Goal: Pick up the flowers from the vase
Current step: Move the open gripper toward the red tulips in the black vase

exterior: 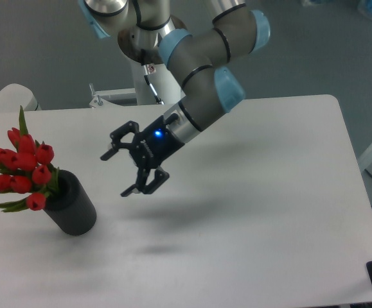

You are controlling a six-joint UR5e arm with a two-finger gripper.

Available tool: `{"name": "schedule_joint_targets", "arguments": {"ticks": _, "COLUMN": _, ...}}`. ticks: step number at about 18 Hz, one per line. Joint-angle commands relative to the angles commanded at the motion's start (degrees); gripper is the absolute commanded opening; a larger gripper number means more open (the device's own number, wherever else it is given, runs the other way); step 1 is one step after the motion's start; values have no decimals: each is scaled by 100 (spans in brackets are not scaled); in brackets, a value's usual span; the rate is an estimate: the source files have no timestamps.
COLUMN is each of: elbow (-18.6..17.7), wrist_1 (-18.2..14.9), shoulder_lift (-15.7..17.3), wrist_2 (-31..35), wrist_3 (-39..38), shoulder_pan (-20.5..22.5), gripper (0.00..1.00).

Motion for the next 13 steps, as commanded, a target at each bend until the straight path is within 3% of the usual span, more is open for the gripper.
{"name": "schedule_joint_targets", "arguments": {"ticks": 9, "elbow": 0, "wrist_1": 114, "shoulder_lift": -158, "wrist_2": -511, "wrist_3": 0, "shoulder_pan": -527, "gripper": 100}}
{"name": "schedule_joint_targets", "arguments": {"ticks": 13, "elbow": 9, "wrist_1": 193, "shoulder_lift": -386, "wrist_2": -564, "wrist_3": 0, "shoulder_pan": -730, "gripper": 100}}
